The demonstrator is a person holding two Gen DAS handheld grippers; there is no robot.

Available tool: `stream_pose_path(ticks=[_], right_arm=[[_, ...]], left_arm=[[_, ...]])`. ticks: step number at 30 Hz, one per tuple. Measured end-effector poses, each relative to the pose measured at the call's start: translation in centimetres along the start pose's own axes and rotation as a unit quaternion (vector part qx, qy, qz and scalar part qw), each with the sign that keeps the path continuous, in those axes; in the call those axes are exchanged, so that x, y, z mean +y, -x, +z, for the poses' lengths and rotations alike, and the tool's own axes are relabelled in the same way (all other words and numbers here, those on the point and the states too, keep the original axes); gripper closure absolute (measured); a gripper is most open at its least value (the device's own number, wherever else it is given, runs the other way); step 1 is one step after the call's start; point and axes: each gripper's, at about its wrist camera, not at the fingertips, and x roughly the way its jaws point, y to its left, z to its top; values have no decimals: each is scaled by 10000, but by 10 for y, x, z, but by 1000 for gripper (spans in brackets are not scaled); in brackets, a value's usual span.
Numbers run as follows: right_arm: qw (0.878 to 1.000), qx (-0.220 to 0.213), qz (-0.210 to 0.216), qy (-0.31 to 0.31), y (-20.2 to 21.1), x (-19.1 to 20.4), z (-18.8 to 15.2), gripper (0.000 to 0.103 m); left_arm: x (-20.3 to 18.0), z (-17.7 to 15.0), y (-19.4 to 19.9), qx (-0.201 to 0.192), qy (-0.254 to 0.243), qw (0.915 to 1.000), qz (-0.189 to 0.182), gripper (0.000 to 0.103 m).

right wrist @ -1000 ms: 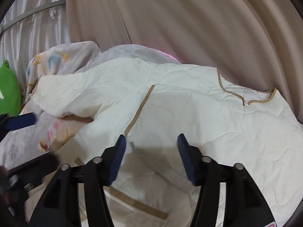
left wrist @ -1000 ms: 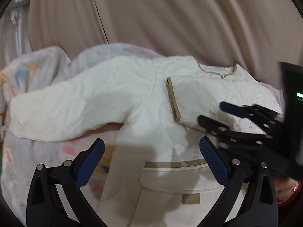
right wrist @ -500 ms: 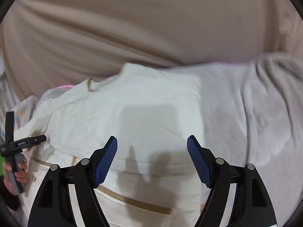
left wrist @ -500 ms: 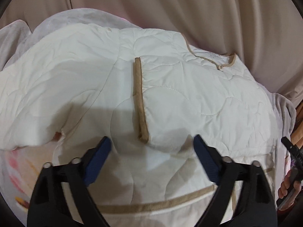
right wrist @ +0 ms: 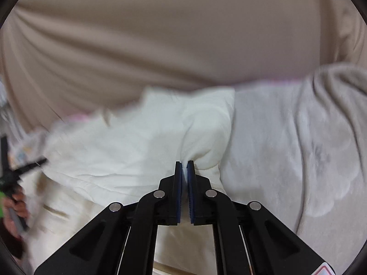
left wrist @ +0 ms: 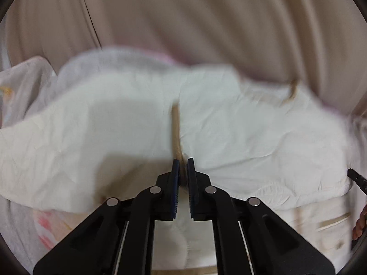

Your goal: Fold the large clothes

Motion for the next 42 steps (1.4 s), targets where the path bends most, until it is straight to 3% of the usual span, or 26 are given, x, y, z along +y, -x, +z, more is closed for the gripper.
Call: stream_pose_path(ticks=[1, 2, 8, 10, 13, 15, 17, 18, 19, 21, 25, 29, 30, 32, 33, 34, 35, 37, 42], right_arm=[[9999, 103, -44, 27, -12, -1, -9, 98], [10000, 22, -73, 31, -7, 1, -10, 98], [9961, -871, 165, 7, 60, 23, 5, 95], [9974, -688, 159, 154, 45, 31, 6, 95], [9982, 104, -362, 462, -19, 31, -6, 100], [9994, 26, -233, 272, -15, 25, -10, 100], [10000, -25, 26, -20, 5, 19, -9, 90], [9998, -31, 150, -98, 20, 16, -13, 78], [9997, -53, 197, -112, 32, 16, -18, 55], [9999, -74, 147, -15, 65, 9, -39, 38], [9988, 374, 283, -129, 113, -19, -101, 29], [9912, 871, 773, -630, 133, -34, -162, 29], [9892, 953, 827, -742, 135, -36, -176, 29], [9866, 1044, 987, -769, 135, -34, -194, 33], [9890, 975, 907, -647, 139, -27, -200, 51], [9900, 948, 902, -520, 140, -21, -200, 75], [9906, 912, 892, -491, 144, -17, -199, 91], [9914, 734, 916, -585, 160, -15, -192, 95], [9954, 285, 834, -370, 237, -10, -206, 96]], left_arm=[[0, -10, -15, 168, -51, 9998, 75, 97], [-2, -15, -17, 85, -98, 9998, 137, 98], [0, -14, -10, 57, -65, 9999, 93, 97], [-3, -16, -11, -7, -114, 9998, 189, 97], [-10, -17, -11, -74, -207, 9993, 289, 96], [-6, -19, -7, -72, -160, 9996, 229, 93], [4, -22, 3, -47, -74, 9999, 117, 83], [13, -26, 14, 6, 54, 10000, -45, 63], [19, -28, 21, 41, 149, 9997, -190, 42], [39, -44, 47, 89, 359, 9985, -409, 29], [78, -90, 89, 435, 591, 9963, -454, 18], [106, -150, 108, 1043, 1105, 9846, -868, 19], [108, -159, 109, 1111, 1155, 9828, -914, 23], [98, -171, 122, 925, 824, 9894, -756, 37], [93, -172, 124, 948, 729, 9894, -829, 55], [90, -174, 129, 959, 757, 9885, -895, 75], [86, -174, 134, 939, 772, 9887, -876, 81], [77, -169, 149, 822, 623, 9919, -742, 91], [71, -192, 205, 721, 241, 9940, -788, 93]])
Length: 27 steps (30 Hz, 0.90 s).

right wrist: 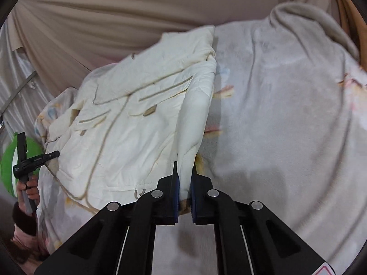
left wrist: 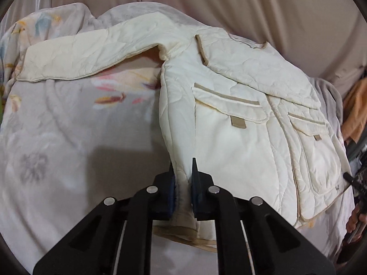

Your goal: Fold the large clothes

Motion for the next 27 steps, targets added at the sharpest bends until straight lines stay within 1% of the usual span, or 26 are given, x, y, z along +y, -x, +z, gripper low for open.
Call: stream_pose_path(ticks=[2, 3, 5, 6, 7, 8, 9, 10, 11, 12, 13, 14, 15, 16, 17, 18, 20, 22, 25, 27], right_arm=[[9998, 113, -190, 26, 22, -4, -23, 96], [9992, 255, -316, -16, 31, -9, -40, 96], [9969, 581, -523, -123, 35, -19, -69, 96], [9946, 817, -608, -222, 33, -25, -86, 95], [9924, 998, -687, -226, 30, -29, -99, 93], [9906, 1090, -802, -181, 28, -30, -108, 91], [9903, 1076, -867, -154, 31, -30, -110, 86], [9903, 1033, -913, -161, 36, -29, -107, 83], [9908, 943, -955, -159, 41, -29, -101, 82], [9919, 718, -1042, -109, 51, -27, -90, 80], [9927, 508, -1090, -61, 59, -25, -78, 74], [9936, 255, -1099, -26, 67, -24, -63, 69], [9941, -100, -1077, -20, 73, -25, -42, 53], [9936, -419, -1051, -22, 78, -25, -24, 42], [9923, -683, -1030, -21, 78, -24, -5, 41], [9912, -904, -968, -31, 73, -26, 16, 40], [9916, -1072, -717, -79, 53, -30, 54, 39], [9923, -1086, -563, -186, 21, -32, 90, 36], [9934, -922, -573, -368, -37, -43, 139, 36], [9937, -791, -627, -478, -77, -48, 163, 36]], left_arm=[[0, -26, 10, 166, -103, 9998, -20, 93], [1, -45, 12, 313, -110, 9994, -45, 93], [5, -75, 8, 596, -44, 9981, -120, 92], [7, -86, 8, 629, -1, 9979, -158, 89], [7, -95, 12, 544, 5, 9984, -123, 87], [7, -97, 18, 443, -11, 9990, -52, 86], [5, -94, 29, 302, -11, 9995, 7, 85], [5, -88, 40, 153, 3, 9999, -26, 85], [4, -78, 52, -46, 13, 10000, -50, 81], [1, -64, 68, -354, -3, 9994, -66, 68], [1, -51, 79, -593, -43, 9982, -94, 52], [-4, -37, 90, -868, -116, 9961, -132, 44], [-11, -18, 95, -1130, -184, 9933, -141, 35], [-18, -7, 95, -1268, -263, 9914, -177, 34], [-28, 10, 88, -1340, -377, 9900, -228, 34], [-38, 28, 75, -1346, -450, 9896, -236, 31], [-52, 64, 38, -1201, -462, 9911, -336, 27], [-61, 94, -8, -888, -409, 9945, -371, 26], [-64, 124, -79, -371, -193, 9983, -396, 26], [-61, 134, -117, -97, -57, 9993, -354, 26]])
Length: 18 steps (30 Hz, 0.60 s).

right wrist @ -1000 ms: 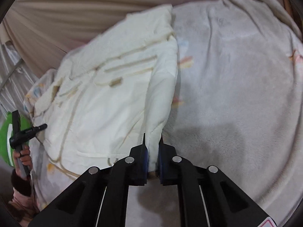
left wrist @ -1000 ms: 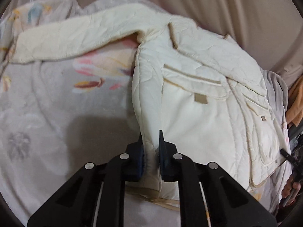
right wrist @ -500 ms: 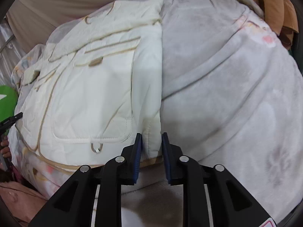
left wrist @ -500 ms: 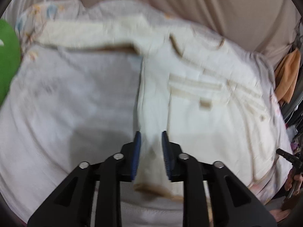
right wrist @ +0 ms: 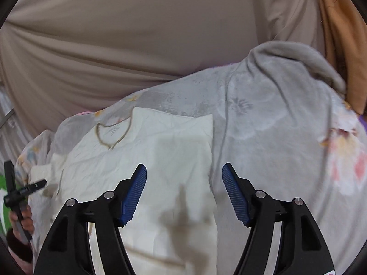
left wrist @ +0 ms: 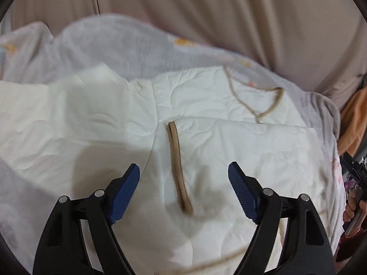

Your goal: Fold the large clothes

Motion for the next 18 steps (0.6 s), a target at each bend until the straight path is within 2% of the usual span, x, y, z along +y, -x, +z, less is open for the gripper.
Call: stream_pose_path(ticks=[2, 4, 5, 6, 7, 9, 10, 12, 14, 15, 16, 18], right_arm=[[9998, 98, -125, -157, -38, -1, 12, 36], [9990, 172, -260, -326, -68, -1, 15, 36], [9986, 237, -279, -371, -82, -1, 15, 36], [9980, 390, -309, -397, -99, -1, 15, 38], [9974, 525, -351, -355, -112, 0, 14, 53], [9973, 552, -471, -92, -120, 9, 15, 83], [9986, 292, -450, 1, -109, 13, 16, 92], [9993, -346, -155, 20, -76, 16, 19, 93], [9977, -662, -130, -2, -57, 12, 18, 94], [9977, -570, -364, 40, -62, 7, 15, 94], [9978, -253, -610, 65, -78, 0, 11, 92], [9949, 643, -779, -54, -119, -18, -3, 85]], left_arm=[[4, 6, -31, 159, 217, 9996, 64, 26], [2, 14, -46, 82, 236, 9995, 192, 29], [0, 17, -49, 4, 168, 9996, 244, 31], [-3, 18, -49, -50, 80, 9995, 300, 41], [-6, 22, -51, -83, -23, 9994, 332, 57], [-11, 28, -52, -72, -140, 9993, 325, 80], [-12, 31, -49, -133, -165, 9992, 339, 82], [-15, 33, -41, -401, -289, 9982, 354, 83], [-15, 30, -43, -460, -348, 9976, 377, 83], [-14, 29, -53, -356, -361, 9978, 428, 82], [-14, 26, -66, -207, -388, 9978, 501, 81], [-20, 19, -77, -303, -555, 9957, 676, 81]])
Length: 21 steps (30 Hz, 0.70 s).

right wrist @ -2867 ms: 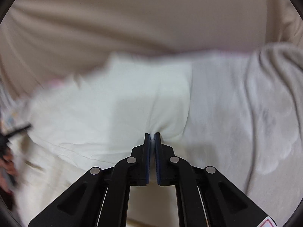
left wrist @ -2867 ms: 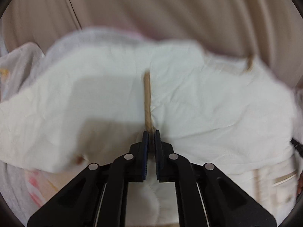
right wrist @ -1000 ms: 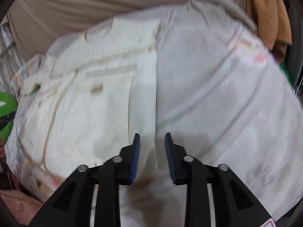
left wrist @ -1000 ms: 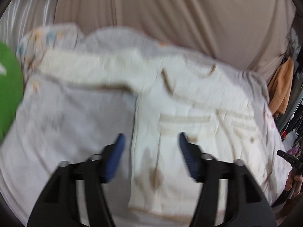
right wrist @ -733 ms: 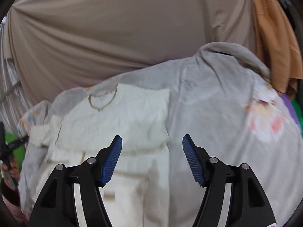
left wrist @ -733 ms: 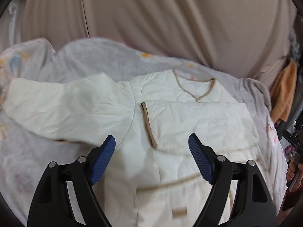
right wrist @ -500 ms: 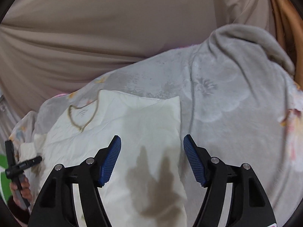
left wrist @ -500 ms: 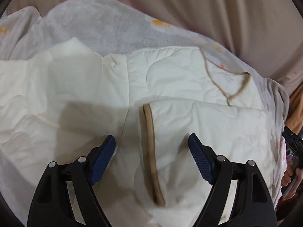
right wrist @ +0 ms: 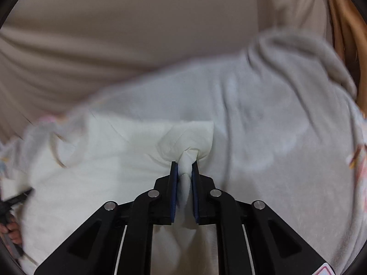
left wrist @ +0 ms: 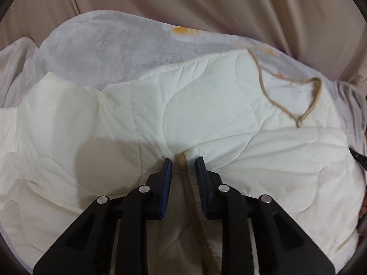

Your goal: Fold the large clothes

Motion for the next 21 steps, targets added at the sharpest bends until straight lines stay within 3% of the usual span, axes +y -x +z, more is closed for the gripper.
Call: stream_pose_path(ticks=[2, 4, 7, 8, 10, 12, 14, 17, 21], right_arm=[[9998, -204, -6, -80, 14, -2, 1, 84], [9975, -699, -41, -15, 52, 5, 3, 82], [9942, -1020, 193, 282, 101, 17, -4, 81], [9941, -945, 258, 456, 112, 23, -10, 81], [9939, -734, 332, 747, 121, 34, -25, 81], [9926, -454, 387, 1057, 121, 43, -43, 81], [9914, -124, 360, 1250, 104, 51, -65, 83], [9894, 117, -50, 1446, 80, 55, -89, 88], [9878, 112, -126, 1549, 73, 49, -99, 90]], left_arm=[[-7, -1, 4, -86, -206, 9995, 219, 81], [-6, -2, 8, -87, -274, 9990, 341, 81], [1, -4, 34, -146, -117, 9995, 248, 81], [4, -5, 48, -202, -35, 9998, 88, 80], [6, -8, 78, -340, 67, 9990, -288, 66], [-3, -15, 96, -409, -64, 9980, -476, 60], [-20, -21, 90, -290, -356, 9982, -381, 60], [-28, -37, 57, 51, -603, 9981, 71, 58], [-17, -48, 44, 76, -453, 9989, 28, 57]])
